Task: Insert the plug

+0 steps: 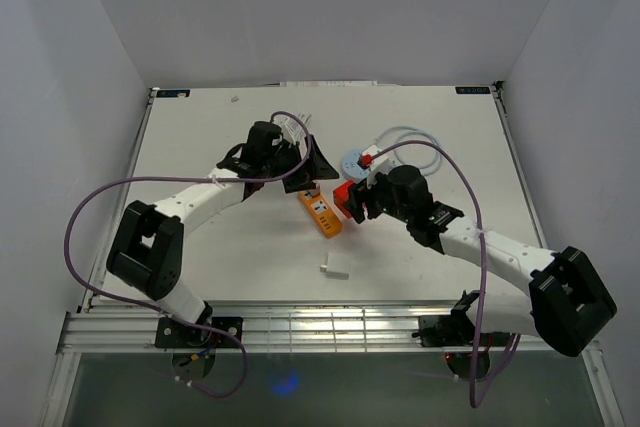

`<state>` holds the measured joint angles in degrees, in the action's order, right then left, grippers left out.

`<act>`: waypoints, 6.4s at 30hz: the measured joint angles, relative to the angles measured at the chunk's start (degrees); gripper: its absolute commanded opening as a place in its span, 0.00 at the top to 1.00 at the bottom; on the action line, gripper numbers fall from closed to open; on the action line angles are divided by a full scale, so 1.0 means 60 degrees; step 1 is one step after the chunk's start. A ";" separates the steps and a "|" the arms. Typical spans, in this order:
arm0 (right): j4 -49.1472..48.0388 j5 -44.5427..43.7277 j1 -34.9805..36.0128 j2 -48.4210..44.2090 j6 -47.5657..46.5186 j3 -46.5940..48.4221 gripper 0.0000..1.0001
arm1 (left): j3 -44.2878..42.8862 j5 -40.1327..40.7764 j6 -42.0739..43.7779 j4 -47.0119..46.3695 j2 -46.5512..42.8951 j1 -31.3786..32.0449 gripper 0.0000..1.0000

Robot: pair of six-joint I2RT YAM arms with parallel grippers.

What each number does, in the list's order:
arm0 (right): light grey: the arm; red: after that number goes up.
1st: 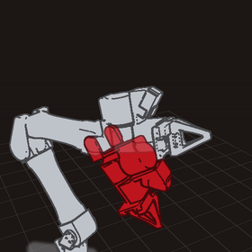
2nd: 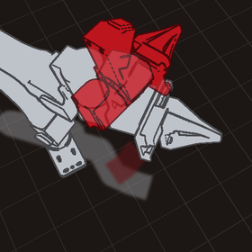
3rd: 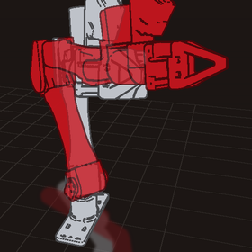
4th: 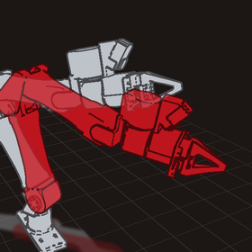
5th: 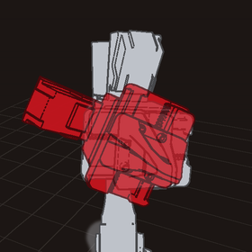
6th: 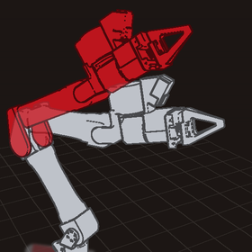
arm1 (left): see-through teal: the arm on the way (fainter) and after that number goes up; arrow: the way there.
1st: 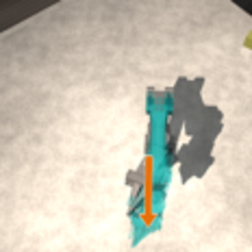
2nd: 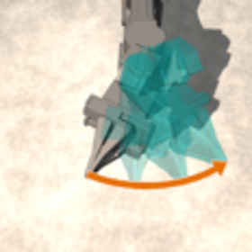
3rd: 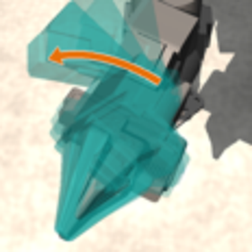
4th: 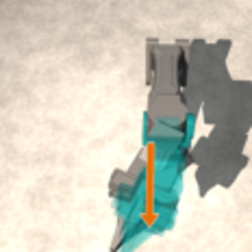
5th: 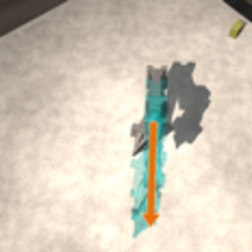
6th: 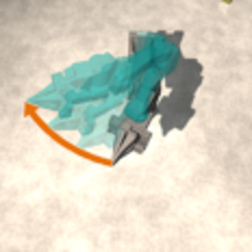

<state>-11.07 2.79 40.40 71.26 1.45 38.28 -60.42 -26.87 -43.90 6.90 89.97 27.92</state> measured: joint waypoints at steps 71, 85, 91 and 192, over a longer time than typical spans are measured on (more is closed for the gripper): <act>-0.1056 -0.0568 0.0102 -0.1504 -0.0346 0.0095 0.82 | -0.0616 -0.3315 -0.5085 -0.2667 0.1840 0.0197 0.02; -0.1501 -0.0867 0.0076 -0.1537 -0.0255 -0.0102 0.81 | -0.0219 -0.3406 -0.5155 -0.3519 0.1599 0.0098 0.69; -0.1614 -0.0863 0.0080 -0.1610 -0.0288 -0.0310 0.39 | -0.0219 -0.3417 -0.4408 -0.3479 0.1596 0.0117 0.83; -0.2178 0.1894 -0.1916 -0.0157 0.2237 -0.0623 0.25 | 0.5413 0.3402 0.7679 -0.7337 -0.1443 0.1927 1.00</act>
<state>-24.14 14.15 28.91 70.32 14.87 34.54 -27.94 -6.46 2.17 -37.12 81.32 39.48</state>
